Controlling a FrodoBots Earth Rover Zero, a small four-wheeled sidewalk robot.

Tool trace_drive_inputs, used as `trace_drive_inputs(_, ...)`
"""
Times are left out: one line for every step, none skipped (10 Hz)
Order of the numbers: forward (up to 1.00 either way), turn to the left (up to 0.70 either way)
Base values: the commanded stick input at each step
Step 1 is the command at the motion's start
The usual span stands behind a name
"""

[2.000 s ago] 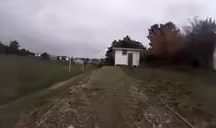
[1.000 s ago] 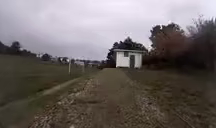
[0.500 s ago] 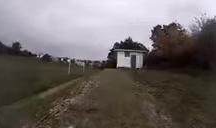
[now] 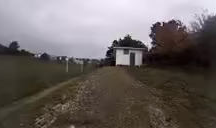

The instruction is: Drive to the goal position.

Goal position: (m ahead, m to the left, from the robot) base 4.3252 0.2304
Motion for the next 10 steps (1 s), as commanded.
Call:
trace_drive_inputs(0.6, 0.0)
trace_drive_inputs(0.6, 0.0)
trace_drive_inputs(0.6, 0.0)
trace_drive_inputs(0.6, 0.0)
trace_drive_inputs(0.6, 0.0)
trace_drive_inputs(0.6, 0.0)
trace_drive_inputs(0.6, 0.0)
trace_drive_inputs(0.6, 0.0)
trace_drive_inputs(0.6, 0.0)
trace_drive_inputs(0.6, 0.0)
